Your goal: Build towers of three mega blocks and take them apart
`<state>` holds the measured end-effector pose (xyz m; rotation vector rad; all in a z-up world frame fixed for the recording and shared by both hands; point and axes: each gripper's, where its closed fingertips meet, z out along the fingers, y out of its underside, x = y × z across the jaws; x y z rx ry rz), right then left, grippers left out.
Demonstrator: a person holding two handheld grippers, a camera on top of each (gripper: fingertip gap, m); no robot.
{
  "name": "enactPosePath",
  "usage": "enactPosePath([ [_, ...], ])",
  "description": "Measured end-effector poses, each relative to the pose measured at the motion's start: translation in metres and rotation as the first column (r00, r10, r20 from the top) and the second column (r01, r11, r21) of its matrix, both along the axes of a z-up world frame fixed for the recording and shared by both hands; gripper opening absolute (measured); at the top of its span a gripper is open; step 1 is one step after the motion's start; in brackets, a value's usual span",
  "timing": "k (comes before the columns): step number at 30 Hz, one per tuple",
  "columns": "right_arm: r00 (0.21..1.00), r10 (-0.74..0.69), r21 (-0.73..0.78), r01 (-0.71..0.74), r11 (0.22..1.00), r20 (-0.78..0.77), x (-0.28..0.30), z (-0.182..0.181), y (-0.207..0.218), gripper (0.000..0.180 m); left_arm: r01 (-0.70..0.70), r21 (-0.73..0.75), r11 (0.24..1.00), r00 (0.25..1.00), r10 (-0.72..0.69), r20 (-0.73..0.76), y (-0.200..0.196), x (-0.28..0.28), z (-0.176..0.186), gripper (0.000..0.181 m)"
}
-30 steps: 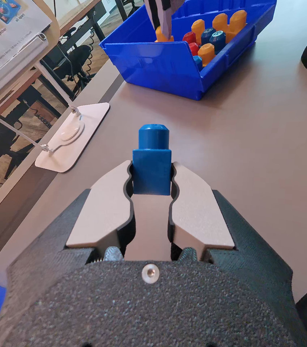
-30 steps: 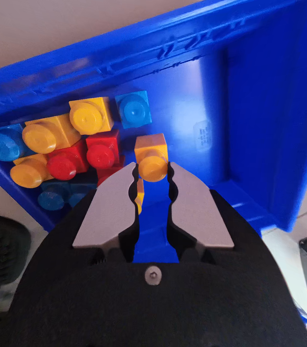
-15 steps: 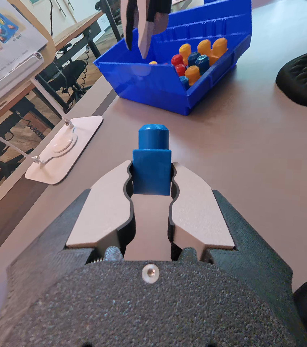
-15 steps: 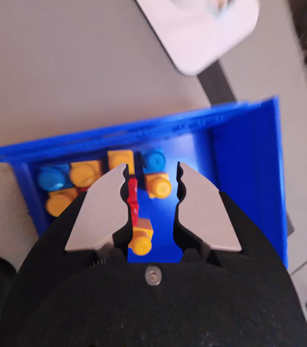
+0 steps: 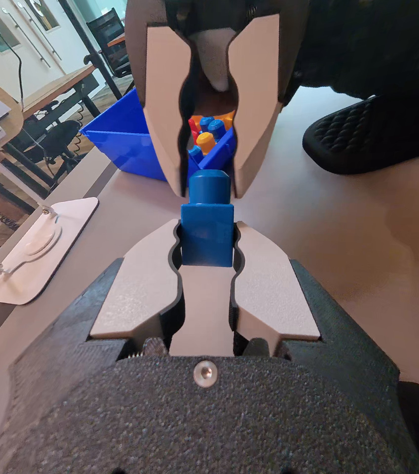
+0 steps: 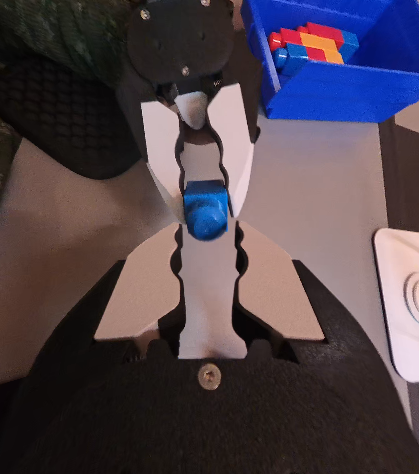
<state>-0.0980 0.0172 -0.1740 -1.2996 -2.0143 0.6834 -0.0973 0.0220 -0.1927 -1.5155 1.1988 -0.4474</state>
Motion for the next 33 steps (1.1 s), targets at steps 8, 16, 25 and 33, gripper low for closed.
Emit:
enactPosePath([
  [8,0.979,-0.165,0.035,0.171,0.985,-0.118,0.013,0.041,0.042,0.029,-0.153,0.036,0.988,0.986,0.150,0.071,0.025,-0.022,0.010,0.042],
  [16,0.522,-0.849,0.129,0.839,0.529,0.083,0.169,0.045,0.230,0.029,-0.324,0.095,0.941,0.938,0.308,0.157,0.044,-0.049,0.028,0.005],
  [25,0.310,-0.727,0.101,0.881,0.461,0.613,0.245,-0.061,0.236,0.030,-0.399,0.110,0.910,0.907,0.374,0.196,0.050,-0.064,0.038,0.000],
  [33,0.378,-0.646,0.017,0.856,0.518,0.664,0.235,-0.076,0.217,0.033,-0.440,0.119,0.890,0.888,0.411,0.208,0.054,-0.072,0.040,0.000],
])
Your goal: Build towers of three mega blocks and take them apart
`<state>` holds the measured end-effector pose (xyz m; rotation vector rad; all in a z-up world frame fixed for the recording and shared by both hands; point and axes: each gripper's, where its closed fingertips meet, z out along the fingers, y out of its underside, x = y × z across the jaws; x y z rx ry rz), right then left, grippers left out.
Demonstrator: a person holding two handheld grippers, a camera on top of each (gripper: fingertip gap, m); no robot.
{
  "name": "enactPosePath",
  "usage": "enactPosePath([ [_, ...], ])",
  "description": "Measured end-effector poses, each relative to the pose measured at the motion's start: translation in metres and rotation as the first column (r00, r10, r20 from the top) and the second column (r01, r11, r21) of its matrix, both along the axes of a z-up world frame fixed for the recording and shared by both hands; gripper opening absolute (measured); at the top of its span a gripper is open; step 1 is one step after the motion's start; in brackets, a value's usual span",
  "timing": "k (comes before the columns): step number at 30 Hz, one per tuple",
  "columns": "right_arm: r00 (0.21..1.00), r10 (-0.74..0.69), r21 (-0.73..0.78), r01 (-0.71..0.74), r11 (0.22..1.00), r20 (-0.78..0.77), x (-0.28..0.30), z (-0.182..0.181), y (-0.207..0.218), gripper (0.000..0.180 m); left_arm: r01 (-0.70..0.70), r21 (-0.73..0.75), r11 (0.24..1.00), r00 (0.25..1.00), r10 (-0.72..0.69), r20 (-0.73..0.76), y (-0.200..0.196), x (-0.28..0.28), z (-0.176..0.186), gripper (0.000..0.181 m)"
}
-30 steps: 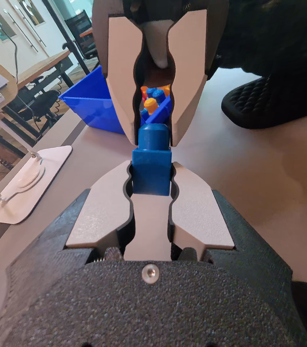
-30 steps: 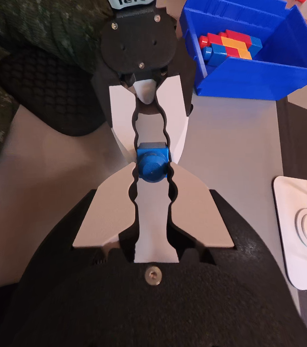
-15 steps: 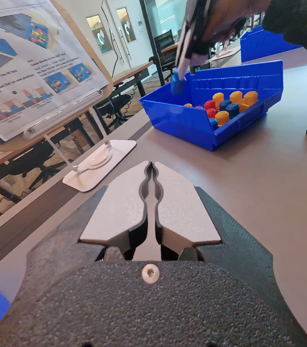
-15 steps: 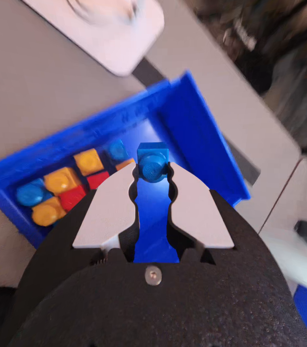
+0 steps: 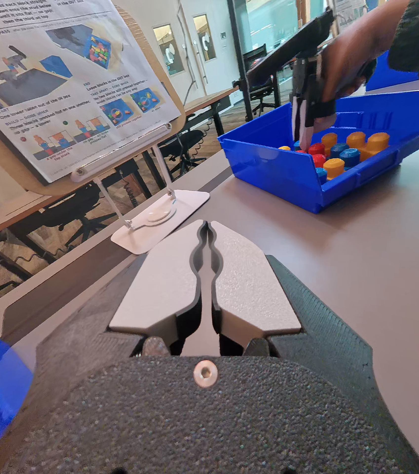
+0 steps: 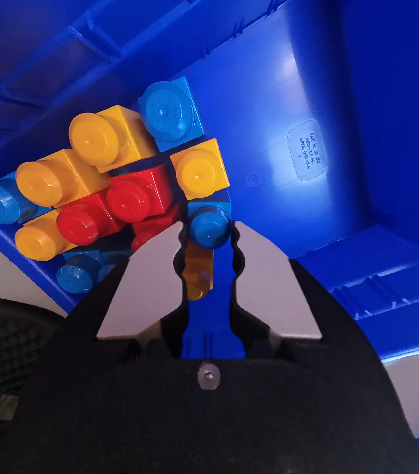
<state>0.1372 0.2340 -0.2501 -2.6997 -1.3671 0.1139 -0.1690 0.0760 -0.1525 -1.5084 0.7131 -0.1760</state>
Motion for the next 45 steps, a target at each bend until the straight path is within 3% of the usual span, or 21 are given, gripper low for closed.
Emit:
enactPosePath([
  [3,0.999,-0.003,0.084,0.005,0.996,-0.034,-0.004,0.009,0.005,0.045,-0.068,0.024,0.997,0.997,0.067,0.024,0.004,-0.015,0.009,0.004],
  [6,0.990,0.002,0.301,0.042,0.953,-0.144,-0.019,0.039,0.019,0.047,-0.147,0.017,0.989,0.985,0.145,0.097,0.008,-0.040,0.024,0.004],
  [11,0.894,0.211,0.695,0.141,0.705,-0.395,-0.081,0.111,0.002,0.050,-0.390,0.067,0.918,0.913,0.376,0.158,0.011,-0.117,0.056,0.000],
  [13,0.820,0.308,0.727,0.178,0.664,-0.482,-0.109,0.126,-0.030,0.048,-0.490,0.027,0.871,0.866,0.483,0.133,0.013,-0.157,0.057,0.000],
  [18,0.696,0.434,0.683,0.113,0.721,-0.573,-0.162,0.116,-0.106,0.048,-0.749,-0.141,0.647,0.662,0.740,-0.120,0.008,-0.267,0.014,0.005],
  [22,0.659,0.480,0.673,0.054,0.737,-0.579,-0.183,0.102,-0.130,0.047,-0.775,-0.383,0.502,0.624,0.702,-0.344,0.002,-0.300,-0.053,0.023],
  [24,0.648,0.480,0.651,0.032,0.758,-0.591,-0.189,0.094,-0.135,0.047,-0.757,-0.479,0.444,0.643,0.640,-0.421,-0.001,-0.302,-0.079,0.034],
  [32,0.639,0.448,0.583,0.002,0.812,-0.626,-0.189,0.075,-0.140,0.046,-0.695,-0.632,0.343,0.698,0.532,-0.479,0.007,-0.303,-0.107,0.029],
  [36,0.630,0.431,0.552,-0.004,0.834,-0.646,-0.190,0.072,-0.143,0.046,-0.651,-0.689,0.319,0.731,0.506,-0.457,0.016,-0.301,-0.108,0.043],
  [40,0.629,0.423,0.530,-0.020,0.848,-0.652,-0.192,0.067,-0.146,0.046,-0.540,-0.728,0.423,0.833,0.391,-0.391,0.030,-0.269,-0.106,0.030],
  [41,0.631,0.425,0.531,-0.024,0.847,-0.649,-0.192,0.067,-0.147,0.046,-0.515,-0.743,0.426,0.849,0.371,-0.375,0.032,-0.263,-0.108,0.035],
  [45,0.637,0.439,0.549,-0.030,0.835,-0.633,-0.191,0.067,-0.148,0.046,-0.622,-0.652,0.434,0.776,0.452,-0.439,0.039,-0.280,-0.104,0.042],
])
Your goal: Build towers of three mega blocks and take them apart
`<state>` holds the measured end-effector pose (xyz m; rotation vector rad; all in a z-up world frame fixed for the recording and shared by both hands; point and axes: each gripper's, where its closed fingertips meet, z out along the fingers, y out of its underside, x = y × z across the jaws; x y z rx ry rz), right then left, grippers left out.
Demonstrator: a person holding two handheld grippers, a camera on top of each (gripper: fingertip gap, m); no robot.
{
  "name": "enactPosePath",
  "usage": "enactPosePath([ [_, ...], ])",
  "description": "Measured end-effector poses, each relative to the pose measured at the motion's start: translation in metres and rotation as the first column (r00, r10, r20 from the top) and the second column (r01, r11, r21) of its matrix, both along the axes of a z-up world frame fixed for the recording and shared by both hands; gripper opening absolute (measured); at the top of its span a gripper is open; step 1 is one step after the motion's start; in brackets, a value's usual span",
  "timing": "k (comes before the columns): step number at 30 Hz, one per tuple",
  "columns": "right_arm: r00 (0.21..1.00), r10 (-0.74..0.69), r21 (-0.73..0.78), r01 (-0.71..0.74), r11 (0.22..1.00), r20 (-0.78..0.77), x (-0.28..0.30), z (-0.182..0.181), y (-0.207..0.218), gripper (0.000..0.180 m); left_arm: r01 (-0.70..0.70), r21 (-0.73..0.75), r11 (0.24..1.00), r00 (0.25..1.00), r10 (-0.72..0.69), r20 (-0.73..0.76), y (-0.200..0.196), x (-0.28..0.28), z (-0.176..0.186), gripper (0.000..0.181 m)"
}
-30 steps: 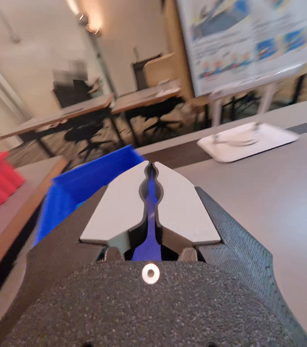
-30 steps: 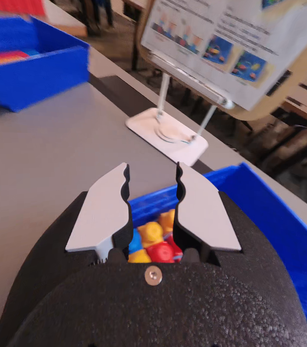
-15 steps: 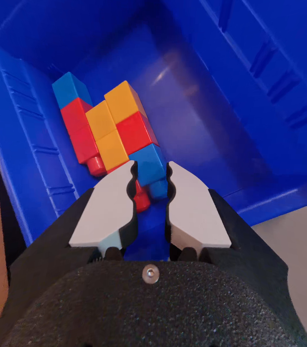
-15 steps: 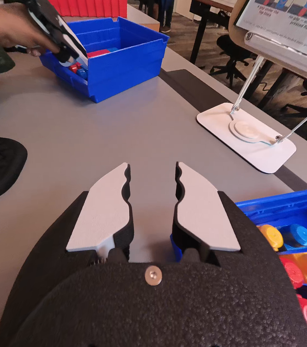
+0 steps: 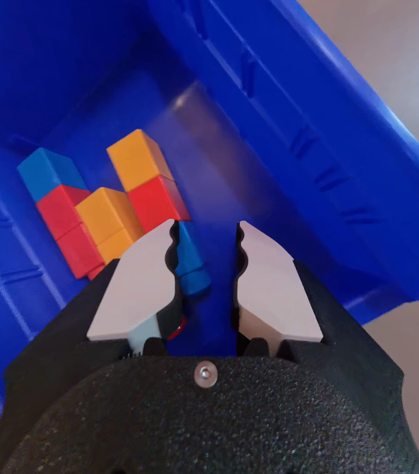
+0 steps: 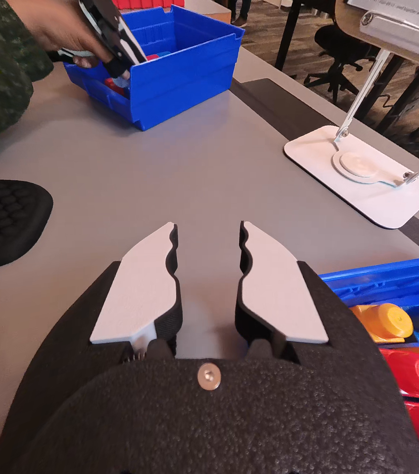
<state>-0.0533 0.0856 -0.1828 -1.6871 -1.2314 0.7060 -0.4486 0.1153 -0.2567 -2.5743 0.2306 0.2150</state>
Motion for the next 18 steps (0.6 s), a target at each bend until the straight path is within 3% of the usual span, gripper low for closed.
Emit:
enactPosePath([
  [3,1.000,0.002,-0.005,-0.002,1.000,-0.005,0.000,0.001,0.000,0.046,-0.095,-0.002,0.996,0.993,0.094,-0.073,-0.005,-0.020,0.002,0.050],
  [6,1.000,0.008,-0.019,-0.008,1.000,-0.002,-0.001,-0.002,-0.001,0.046,-0.097,-0.133,0.986,0.991,0.084,-0.102,-0.018,-0.023,-0.017,0.056],
  [18,1.000,0.030,-0.038,-0.030,0.999,0.000,-0.004,-0.006,-0.008,0.046,0.016,-0.112,0.994,0.956,-0.048,-0.288,0.001,-0.014,-0.013,0.037],
])
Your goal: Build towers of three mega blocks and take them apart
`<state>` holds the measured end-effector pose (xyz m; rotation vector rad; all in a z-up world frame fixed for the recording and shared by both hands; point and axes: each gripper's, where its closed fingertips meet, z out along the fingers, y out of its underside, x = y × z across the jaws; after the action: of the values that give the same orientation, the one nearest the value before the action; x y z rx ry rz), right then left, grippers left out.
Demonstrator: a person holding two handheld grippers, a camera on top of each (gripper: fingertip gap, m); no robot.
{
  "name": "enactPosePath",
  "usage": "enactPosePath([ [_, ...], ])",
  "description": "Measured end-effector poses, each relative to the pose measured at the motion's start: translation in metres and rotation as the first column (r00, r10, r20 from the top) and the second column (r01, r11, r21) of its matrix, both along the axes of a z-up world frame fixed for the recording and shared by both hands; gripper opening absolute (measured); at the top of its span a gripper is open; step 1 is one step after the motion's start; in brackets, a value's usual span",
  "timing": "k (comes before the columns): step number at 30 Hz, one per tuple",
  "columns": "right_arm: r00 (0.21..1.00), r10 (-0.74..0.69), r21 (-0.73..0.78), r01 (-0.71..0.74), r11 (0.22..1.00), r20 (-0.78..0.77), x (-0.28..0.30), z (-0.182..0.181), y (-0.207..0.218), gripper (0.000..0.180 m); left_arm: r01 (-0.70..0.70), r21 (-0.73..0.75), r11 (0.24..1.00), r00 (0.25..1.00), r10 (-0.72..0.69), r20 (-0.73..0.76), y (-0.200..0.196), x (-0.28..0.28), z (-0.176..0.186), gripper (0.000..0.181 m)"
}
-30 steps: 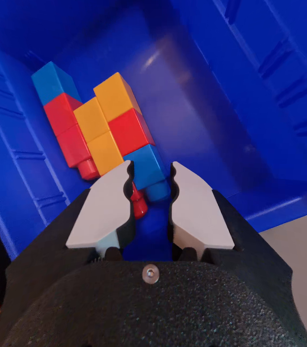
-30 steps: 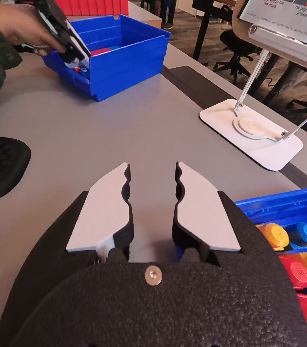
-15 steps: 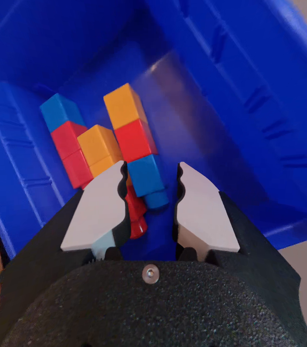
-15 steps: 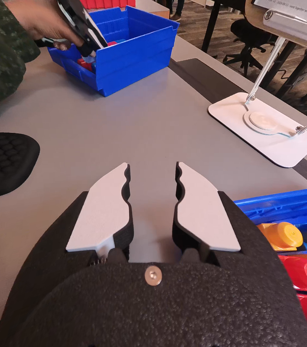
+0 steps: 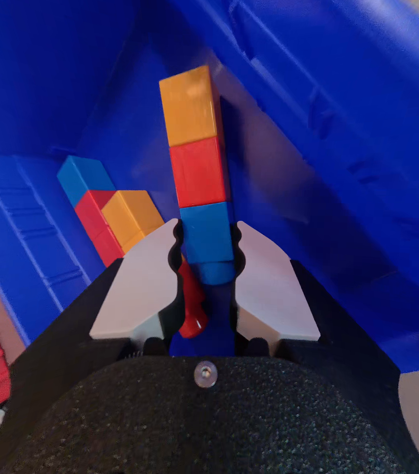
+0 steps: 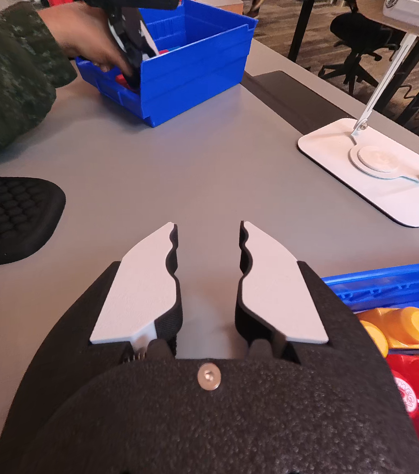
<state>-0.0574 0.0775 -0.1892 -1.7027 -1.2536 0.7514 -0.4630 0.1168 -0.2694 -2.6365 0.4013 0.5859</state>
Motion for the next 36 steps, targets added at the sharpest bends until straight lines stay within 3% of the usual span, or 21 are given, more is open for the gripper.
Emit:
enactPosePath([
  [3,1.000,0.009,0.035,-0.009,0.999,-0.008,-0.001,0.002,-0.002,0.046,0.036,0.124,0.992,0.999,-0.031,-0.040,0.001,0.002,0.025,0.036],
  [7,0.999,0.034,0.106,-0.030,0.994,-0.037,-0.007,0.011,-0.006,0.047,0.125,0.338,0.933,0.985,-0.076,-0.153,-0.010,0.013,0.089,0.036],
  [11,0.998,0.043,0.297,-0.030,0.954,-0.037,-0.017,0.031,-0.013,0.051,0.362,0.443,0.820,0.930,-0.285,-0.232,-0.030,0.078,0.146,0.036],
  [14,0.998,0.045,0.438,-0.055,0.897,0.034,-0.028,0.041,-0.023,0.060,0.586,0.360,0.726,0.810,-0.520,-0.270,-0.050,0.157,0.150,0.037],
  [17,0.986,0.057,0.539,-0.134,0.832,0.156,-0.041,0.039,-0.039,0.066,0.776,0.205,0.597,0.630,-0.719,-0.293,-0.073,0.233,0.127,0.037],
  [22,0.898,0.048,0.602,-0.332,0.726,0.437,-0.048,-0.002,-0.054,0.070,0.931,-0.038,0.363,0.338,-0.897,-0.285,-0.109,0.309,0.081,0.036],
  [24,0.850,0.059,0.582,-0.407,0.704,0.523,-0.046,-0.024,-0.056,0.050,0.959,-0.046,0.281,0.259,-0.927,-0.272,-0.120,0.327,0.078,0.036],
  [27,0.886,0.114,0.569,-0.382,0.728,0.449,-0.046,-0.023,-0.059,0.040,0.968,0.118,0.222,0.243,-0.946,-0.214,-0.125,0.338,0.093,0.036],
  [29,0.941,0.161,0.546,-0.306,0.780,0.298,-0.047,-0.002,-0.057,0.038,0.896,0.392,0.211,0.281,-0.951,-0.131,-0.118,0.341,0.124,0.039],
  [31,0.973,0.213,0.491,-0.227,0.841,0.086,-0.047,0.027,-0.058,0.037,0.729,0.655,0.196,0.268,-0.963,-0.009,-0.115,0.339,0.158,0.048],
  [34,0.923,0.299,0.359,-0.201,0.912,-0.243,-0.043,0.069,-0.070,0.037,0.386,0.903,0.188,0.085,-0.982,0.168,-0.121,0.340,0.194,0.051],
  [36,0.867,0.327,0.298,-0.221,0.929,-0.377,-0.041,0.085,-0.076,0.037,0.312,0.925,0.218,0.000,-0.973,0.229,-0.122,0.350,0.191,0.053],
])
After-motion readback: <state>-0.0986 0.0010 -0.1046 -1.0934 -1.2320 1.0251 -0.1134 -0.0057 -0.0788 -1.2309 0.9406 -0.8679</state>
